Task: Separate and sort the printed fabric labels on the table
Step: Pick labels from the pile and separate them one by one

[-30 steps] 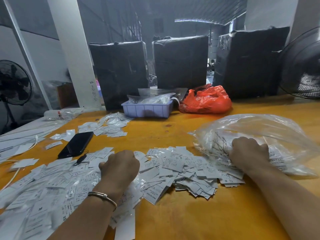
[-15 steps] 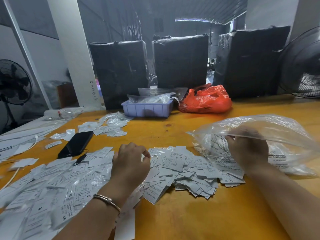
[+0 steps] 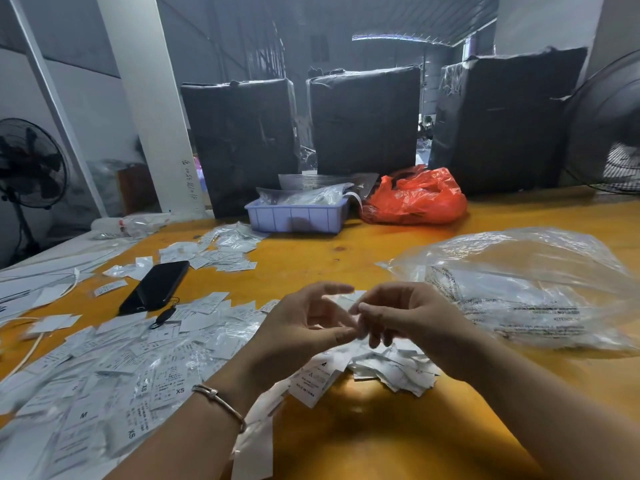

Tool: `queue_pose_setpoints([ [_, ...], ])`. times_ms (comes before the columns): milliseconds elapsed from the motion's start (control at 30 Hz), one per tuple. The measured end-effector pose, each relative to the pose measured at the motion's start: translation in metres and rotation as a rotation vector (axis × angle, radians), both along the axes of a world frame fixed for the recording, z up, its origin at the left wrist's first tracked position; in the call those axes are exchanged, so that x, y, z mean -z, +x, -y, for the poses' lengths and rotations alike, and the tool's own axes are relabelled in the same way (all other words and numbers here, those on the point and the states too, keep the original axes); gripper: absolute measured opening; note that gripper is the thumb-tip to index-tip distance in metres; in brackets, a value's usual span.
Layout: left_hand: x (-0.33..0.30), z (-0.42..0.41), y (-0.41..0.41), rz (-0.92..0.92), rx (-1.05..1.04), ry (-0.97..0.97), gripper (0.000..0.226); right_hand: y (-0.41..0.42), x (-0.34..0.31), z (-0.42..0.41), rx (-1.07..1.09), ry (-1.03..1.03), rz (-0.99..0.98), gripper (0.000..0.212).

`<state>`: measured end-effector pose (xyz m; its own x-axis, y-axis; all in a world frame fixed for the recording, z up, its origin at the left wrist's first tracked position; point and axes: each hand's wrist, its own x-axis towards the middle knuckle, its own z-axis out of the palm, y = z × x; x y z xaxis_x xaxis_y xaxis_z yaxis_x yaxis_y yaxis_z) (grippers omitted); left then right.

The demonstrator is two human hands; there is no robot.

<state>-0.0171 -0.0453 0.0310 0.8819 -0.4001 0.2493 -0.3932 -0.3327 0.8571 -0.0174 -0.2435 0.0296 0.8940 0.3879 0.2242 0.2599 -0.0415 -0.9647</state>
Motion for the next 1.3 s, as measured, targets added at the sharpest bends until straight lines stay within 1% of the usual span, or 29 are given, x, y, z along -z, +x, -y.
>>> queue_pose_setpoints([
  [67, 0.000, 0.000, -0.001, -0.019, -0.052, -0.065, 0.034, 0.002, 0.003, -0.003, 0.109, 0.001, 0.072, 0.015],
  [100, 0.001, 0.000, 0.000, -0.019, -0.110, -0.097, 0.027, 0.004, 0.006, -0.003, 0.193, -0.069, 0.148, 0.010],
  [133, 0.001, -0.001, 0.001, -0.012, -0.181, -0.123, 0.023, 0.006, 0.008, -0.003, 0.286, -0.211, 0.256, 0.011],
  [200, 0.002, -0.004, 0.004, 0.006, -0.305, -0.183, 0.015, 0.008, 0.014, -0.001, 0.381, -0.548, 0.461, 0.027],
  [267, 0.002, -0.007, 0.006, 0.022, -0.370, -0.229, 0.007, 0.010, 0.019, -0.002, 0.358, -0.802, 0.550, 0.047],
  [300, 0.002, -0.008, 0.006, 0.028, -0.391, -0.237, 0.004, 0.011, 0.022, -0.004, 0.341, -0.900, 0.572, 0.053],
  [333, 0.001, -0.009, 0.007, 0.030, -0.411, -0.246, 0.002, 0.012, 0.024, -0.006, 0.324, -0.975, 0.585, 0.054],
  [367, 0.002, -0.009, 0.007, 0.030, -0.434, -0.259, 0.005, 0.014, 0.025, -0.008, 0.309, -1.019, 0.600, 0.051],
  [500, 0.002, -0.009, 0.009, -0.006, -0.493, -0.319, 0.012, 0.013, 0.022, -0.007, 0.275, -1.056, 0.670, 0.035],
  [633, -0.001, -0.008, 0.008, -0.078, -0.448, -0.361, 0.009, 0.010, 0.019, -0.005, 0.277, -0.985, 0.703, 0.026],
  [767, 0.000, -0.008, 0.005, -0.125, -0.404, -0.345, 0.005, 0.010, 0.018, -0.004, 0.278, -0.998, 0.773, 0.023],
  [900, -0.002, -0.008, 0.006, -0.127, -0.413, -0.374, 0.017, 0.010, 0.017, -0.004, 0.244, -1.029, 0.780, 0.020],
  [967, -0.003, -0.007, 0.005, -0.151, -0.398, -0.415, 0.024, 0.009, 0.016, -0.005, 0.253, -1.008, 0.755, 0.023],
  [1067, -0.004, -0.007, 0.003, -0.193, -0.380, -0.419, 0.025, 0.009, 0.017, -0.006, 0.269, -0.967, 0.666, 0.035],
  [1133, -0.004, -0.007, 0.003, -0.216, -0.340, -0.413, 0.020, 0.011, 0.018, -0.006, 0.271, -0.960, 0.587, 0.045],
  [1200, -0.004, -0.008, 0.004, -0.229, -0.302, -0.429, 0.008, 0.012, 0.019, -0.006, 0.282, -0.938, 0.513, 0.049],
  [1300, -0.004, -0.009, 0.004, -0.216, -0.268, -0.419, 0.004, 0.013, 0.018, -0.005, 0.278, -0.902, 0.430, 0.043],
])
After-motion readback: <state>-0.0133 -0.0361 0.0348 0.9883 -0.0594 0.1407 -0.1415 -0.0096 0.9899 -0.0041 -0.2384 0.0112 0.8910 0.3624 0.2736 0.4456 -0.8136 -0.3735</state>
